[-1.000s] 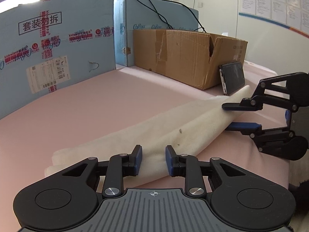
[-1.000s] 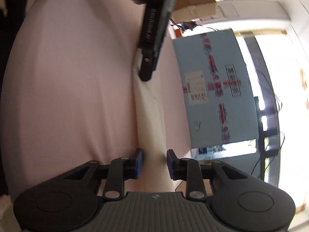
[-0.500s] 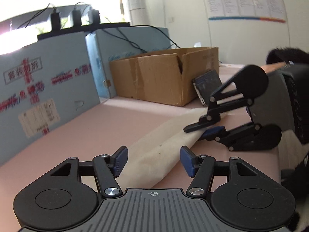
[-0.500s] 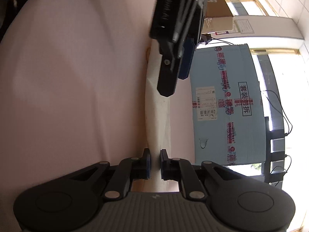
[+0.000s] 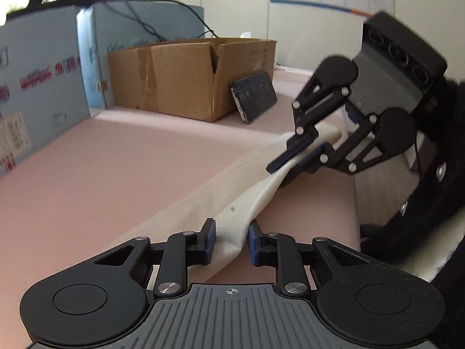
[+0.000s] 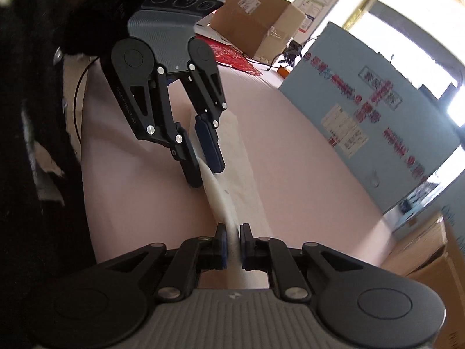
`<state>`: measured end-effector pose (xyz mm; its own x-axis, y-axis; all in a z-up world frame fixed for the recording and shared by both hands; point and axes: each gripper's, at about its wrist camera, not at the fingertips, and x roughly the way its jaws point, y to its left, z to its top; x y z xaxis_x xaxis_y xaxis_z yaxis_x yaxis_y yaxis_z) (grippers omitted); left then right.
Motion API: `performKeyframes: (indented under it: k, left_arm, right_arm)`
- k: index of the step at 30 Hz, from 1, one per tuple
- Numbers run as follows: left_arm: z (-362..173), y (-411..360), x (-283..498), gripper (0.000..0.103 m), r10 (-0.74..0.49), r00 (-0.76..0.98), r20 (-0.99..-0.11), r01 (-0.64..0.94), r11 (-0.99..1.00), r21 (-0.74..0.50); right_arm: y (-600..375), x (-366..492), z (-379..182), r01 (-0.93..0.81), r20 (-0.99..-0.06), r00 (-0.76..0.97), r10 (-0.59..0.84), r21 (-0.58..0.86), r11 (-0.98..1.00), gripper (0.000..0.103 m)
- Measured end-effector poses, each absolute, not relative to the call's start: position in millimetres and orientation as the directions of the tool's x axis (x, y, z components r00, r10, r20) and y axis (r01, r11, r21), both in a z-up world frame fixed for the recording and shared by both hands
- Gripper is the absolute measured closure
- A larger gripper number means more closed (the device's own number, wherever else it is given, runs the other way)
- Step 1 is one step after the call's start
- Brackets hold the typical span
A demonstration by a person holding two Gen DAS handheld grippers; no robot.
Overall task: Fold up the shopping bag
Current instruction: 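Grasp the rolled bag with the left gripper while the right gripper grasps its other end, then roll the bag into a tight tube with both grippers and release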
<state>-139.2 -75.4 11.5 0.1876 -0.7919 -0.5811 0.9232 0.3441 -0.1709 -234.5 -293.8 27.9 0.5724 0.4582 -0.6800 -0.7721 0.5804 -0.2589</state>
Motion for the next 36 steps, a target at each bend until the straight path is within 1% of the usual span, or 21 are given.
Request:
performKeyframes:
  k: [1, 2, 4, 5, 7, 10, 13, 16, 17, 19, 20, 21, 23, 24, 26, 28, 30, 34, 36]
  left_arm:
    - [9, -71, -129, 0.081, -0.808, 0.156, -0.569, 0.905, 0.347, -0.246]
    - [4, -64, -116, 0.082, -0.827, 0.124, -0.549, 0.874, 0.352, -0.334]
    - [-4, -53, -99, 0.082, -0.856, 0.08, -0.51, 0.816, 0.351, -0.459]
    - [-7, -49, -93, 0.081, -0.865, 0.072, -0.496, 0.794, 0.351, -0.496]
    - [-11, -43, -84, 0.079, -0.875, 0.077, -0.479, 0.763, 0.361, -0.536]
    - [-13, -34, -76, 0.079, -0.883, 0.095, -0.461, 0.726, 0.378, -0.574]
    - [-11, -25, -74, 0.079, -0.883, 0.135, -0.45, 0.712, 0.402, -0.576]
    - [-5, -16, -72, 0.077, -0.877, 0.206, -0.433, 0.701, 0.442, -0.56]
    - [-3, -12, -72, 0.074, -0.88, 0.228, -0.416, 0.698, 0.445, -0.561]
    - [2, -3, -78, 0.058, -0.886, 0.266, -0.38, 0.707, 0.447, -0.548]
    - [5, 0, -83, 0.042, -0.889, 0.278, -0.364, 0.718, 0.444, -0.536]
    - [8, 2, -90, 0.031, -0.89, 0.29, -0.352, 0.733, 0.443, -0.515]
    - [14, 6, -103, 0.028, -0.89, 0.314, -0.332, 0.766, 0.444, -0.465]
    - [17, 7, -110, 0.026, -0.889, 0.325, -0.322, 0.781, 0.444, -0.44]
    - [20, 4, -118, 0.026, -0.863, 0.37, -0.344, 0.789, 0.487, -0.374]
    - [18, -6, -120, 0.027, -0.801, 0.432, -0.415, 0.773, 0.566, -0.288]
    - [13, -16, -115, 0.041, -0.72, 0.492, -0.489, 0.73, 0.647, -0.219]
    - [7, -20, -109, 0.039, -0.621, 0.557, -0.551, 0.673, 0.727, -0.139]
    - [5, -22, -111, 0.037, -0.571, 0.593, -0.568, 0.652, 0.754, -0.077]
  right_arm:
    - [-307, -223, 30, -0.772, -0.684, 0.53, 0.501, -0.145, 0.618, 0.091]
    - [-316, -219, 30, -0.766, -0.683, 0.511, 0.522, -0.086, 0.637, 0.088]
    - [-351, -201, 25, -0.712, -0.664, 0.44, 0.605, 0.153, 0.685, 0.084]
    - [-365, -196, 21, -0.677, -0.649, 0.427, 0.629, 0.231, 0.698, 0.078]
    - [-394, -186, 12, -0.597, -0.614, 0.408, 0.676, 0.381, 0.706, 0.078]
    - [-425, -190, 0, -0.506, -0.539, 0.421, 0.729, 0.527, 0.683, 0.079]
    - [-437, -196, -6, -0.461, -0.502, 0.451, 0.738, 0.577, 0.674, 0.08]
    - [-440, -203, -7, -0.445, -0.493, 0.484, 0.723, 0.573, 0.688, 0.082]
    - [-444, -210, -8, -0.438, -0.488, 0.497, 0.718, 0.573, 0.692, 0.083]
    - [-447, -210, -11, -0.416, -0.473, 0.516, 0.714, 0.591, 0.692, 0.084]
    - [-448, -214, -12, -0.409, -0.468, 0.528, 0.709, 0.591, 0.695, 0.084]
    - [-449, -213, -13, -0.405, -0.468, 0.535, 0.703, 0.588, 0.7, 0.085]
    - [-449, -212, -13, -0.394, -0.469, 0.552, 0.69, 0.583, 0.711, 0.085]
    - [-449, -212, -14, -0.388, -0.466, 0.555, 0.689, 0.588, 0.71, 0.085]
    - [-449, -211, -15, -0.379, -0.462, 0.56, 0.687, 0.595, 0.709, 0.085]
    - [-449, -212, -16, -0.376, -0.458, 0.566, 0.685, 0.596, 0.709, 0.085]
    - [-448, -210, -16, -0.371, -0.457, 0.568, 0.684, 0.599, 0.709, 0.085]
    - [-440, -214, -6, -0.359, -0.495, 0.592, 0.636, 0.544, 0.758, 0.084]
    - [-439, -219, -1, -0.339, -0.514, 0.616, 0.597, 0.511, 0.79, 0.08]
